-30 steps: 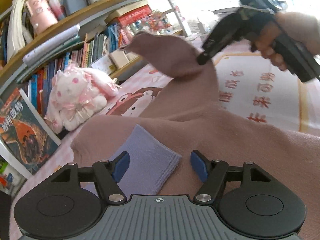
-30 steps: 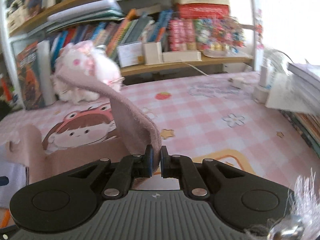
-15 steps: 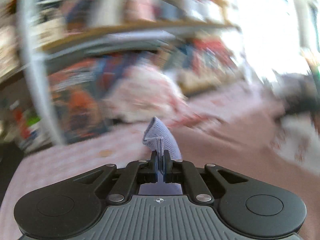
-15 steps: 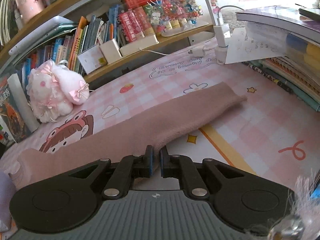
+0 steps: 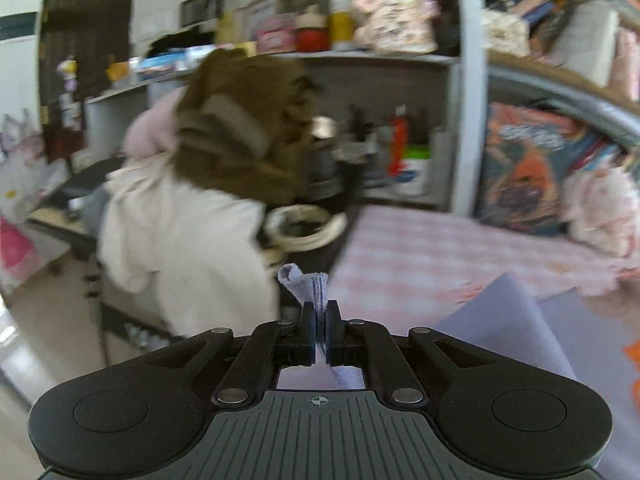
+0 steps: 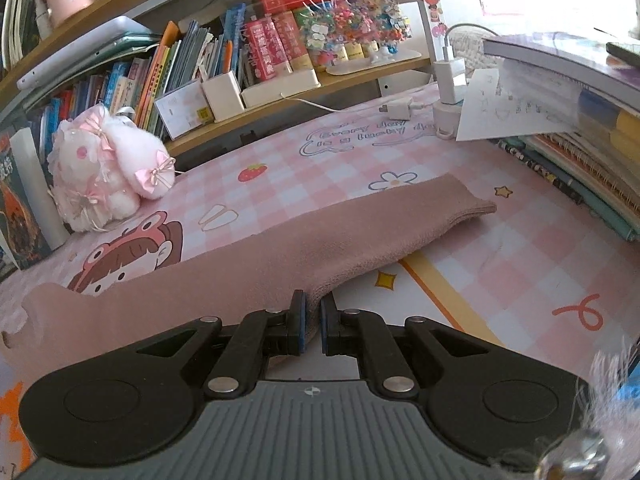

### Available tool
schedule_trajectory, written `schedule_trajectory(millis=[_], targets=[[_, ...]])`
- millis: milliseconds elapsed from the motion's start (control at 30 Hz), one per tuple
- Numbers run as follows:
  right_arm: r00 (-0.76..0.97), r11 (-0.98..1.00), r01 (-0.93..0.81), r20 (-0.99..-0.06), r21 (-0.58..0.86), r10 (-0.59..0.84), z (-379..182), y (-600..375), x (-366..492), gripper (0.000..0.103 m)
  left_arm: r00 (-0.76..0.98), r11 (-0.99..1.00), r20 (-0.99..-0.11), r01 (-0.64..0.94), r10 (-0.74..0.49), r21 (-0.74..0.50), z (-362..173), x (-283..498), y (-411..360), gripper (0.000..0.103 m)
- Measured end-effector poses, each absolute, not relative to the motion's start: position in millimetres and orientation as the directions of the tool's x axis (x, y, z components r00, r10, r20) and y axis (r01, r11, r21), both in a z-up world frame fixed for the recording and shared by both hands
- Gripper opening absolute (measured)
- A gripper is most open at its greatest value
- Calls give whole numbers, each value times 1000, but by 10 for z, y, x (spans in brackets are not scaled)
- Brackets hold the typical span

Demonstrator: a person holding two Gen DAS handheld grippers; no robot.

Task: Fold clothes

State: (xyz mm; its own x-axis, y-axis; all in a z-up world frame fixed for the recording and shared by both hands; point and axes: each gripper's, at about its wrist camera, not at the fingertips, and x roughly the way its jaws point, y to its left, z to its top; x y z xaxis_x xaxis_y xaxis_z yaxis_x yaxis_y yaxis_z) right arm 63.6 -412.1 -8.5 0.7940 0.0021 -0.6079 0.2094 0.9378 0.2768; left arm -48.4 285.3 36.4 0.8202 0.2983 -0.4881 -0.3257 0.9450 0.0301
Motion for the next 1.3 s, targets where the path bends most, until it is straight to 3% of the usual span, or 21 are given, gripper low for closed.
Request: schedule_trajectory(millis=[200,267,333,400,433,533,633,733,900,1100,1167,1200,1267,1300], targets=[[800,930,285,-592,234,-96,-48,-4138,618,6,784,928,-510,-364,354,83,282,-499,2921,9],[785,928,278,-615,246,-72,-53,-4179,625,6,781,932,-516,-343,352,116,278,-542,2830,22],[771,930,256,-636,264,-32,-48,-4209,611,13,786,936,-509,-313,350,161,279,-595,2684,56],[765,938,213,-644,272,13,-12,-4192,558,21,817,945,-478,-256,324,202,302,-690,2436,70],[764,947,180,-644,267,36,16,-4156,511,23,832,948,-463,-226,307,222,315,-739,2309,72],[754,967,68,-648,244,111,87,-4002,362,27,870,978,-461,-100,174,181,331,-871,1940,72],[730,970,-55,-653,238,202,137,-3805,207,29,848,995,-520,84,-104,-62,236,-882,1683,71],[702,956,-135,-655,260,278,152,-3630,79,29,815,973,-541,112,-205,-200,92,-810,1534,63],[666,938,-205,-663,279,342,139,-3427,-16,29,764,963,-606,69,-219,-261,-124,-697,1483,57],[655,940,-238,-674,245,342,72,-3232,22,28,752,960,-623,46,-215,-275,-226,-645,1492,54],[658,945,-237,-677,227,328,38,-3186,54,24,751,961,-626,41,-210,-273,-245,-601,1493,47],[660,947,-237,-679,218,321,22,-3163,69,16,752,962,-626,42,-207,-268,-247,-569,1488,42],[668,952,-223,-677,212,307,3,-3152,99,8,748,962,-627,52,-215,-268,-264,-483,1483,25],[673,953,-213,-674,217,304,-4,-3160,115,7,746,961,-627,61,-224,-270,-279,-433,1478,11]])
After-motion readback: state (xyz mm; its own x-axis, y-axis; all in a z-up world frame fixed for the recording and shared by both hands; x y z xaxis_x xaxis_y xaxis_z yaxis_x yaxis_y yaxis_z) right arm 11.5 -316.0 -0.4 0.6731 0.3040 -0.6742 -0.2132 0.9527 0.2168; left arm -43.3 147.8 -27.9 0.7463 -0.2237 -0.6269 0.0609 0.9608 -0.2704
